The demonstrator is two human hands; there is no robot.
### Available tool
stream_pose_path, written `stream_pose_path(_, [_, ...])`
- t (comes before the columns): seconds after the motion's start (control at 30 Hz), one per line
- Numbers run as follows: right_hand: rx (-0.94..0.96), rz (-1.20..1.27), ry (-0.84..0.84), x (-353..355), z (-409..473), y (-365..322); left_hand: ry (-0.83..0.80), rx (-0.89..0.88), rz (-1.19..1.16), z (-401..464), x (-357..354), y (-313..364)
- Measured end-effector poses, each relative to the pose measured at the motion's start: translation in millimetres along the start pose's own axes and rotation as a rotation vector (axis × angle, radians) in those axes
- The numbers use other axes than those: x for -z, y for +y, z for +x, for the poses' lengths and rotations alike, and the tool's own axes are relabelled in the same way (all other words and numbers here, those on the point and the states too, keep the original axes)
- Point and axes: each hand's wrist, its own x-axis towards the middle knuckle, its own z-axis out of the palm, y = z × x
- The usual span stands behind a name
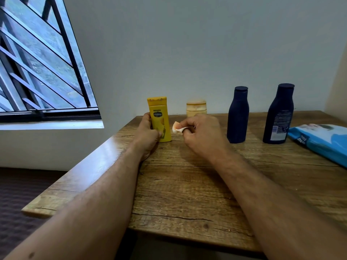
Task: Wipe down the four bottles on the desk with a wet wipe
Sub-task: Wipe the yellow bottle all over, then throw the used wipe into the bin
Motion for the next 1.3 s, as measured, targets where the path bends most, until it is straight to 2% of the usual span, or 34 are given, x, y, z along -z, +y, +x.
stream_pose_path(0.23, [0.004,-0.012,0.012,-1.3,2.0,2.8,0.061,0.022,0.015,-3.3,-1.3,1.5])
stream_pose_path(0.3, [0.004,-0.016,0.014,-0.9,1.8,3.2,0.168,-0.006,0.077,-10.8,-3.8,4.5])
stream_pose_path(0.37, [0.005,-0.017,0.006,-0.5,1.0,2.3,0.345,-0.018,0.256,-20.2,-3.1,7.9])
stream_pose_path(0.43, [0.006,-0.025,-0.011,-0.1,-1.0,1.0,0.442,0.019,0.454,-35.4,1.0,12.7])
stream_pose_path(0.67, [0.003,-0.068,-0.089,4.3,-5.1,-17.1,0.286,-0.083,0.851,-101.5,28.9,35.0])
stream_pose_path(0.83, [0.041,-0.05,-0.139,3.0,-33.0,-65.2,0.244,-0.099,1.049,-146.9,70.3,50.2])
stream_pose_path(1.07, [0.211,0.016,-0.15,-16.3,-86.4,-161.0,0.319,-0.058,1.147,-234.5,161.6,70.9])
stream_pose_path(1.3, [0.282,0.027,-0.319,-86.2,-134.8,-222.0,0.384,0.064,1.165,-315.8,237.6,28.0])
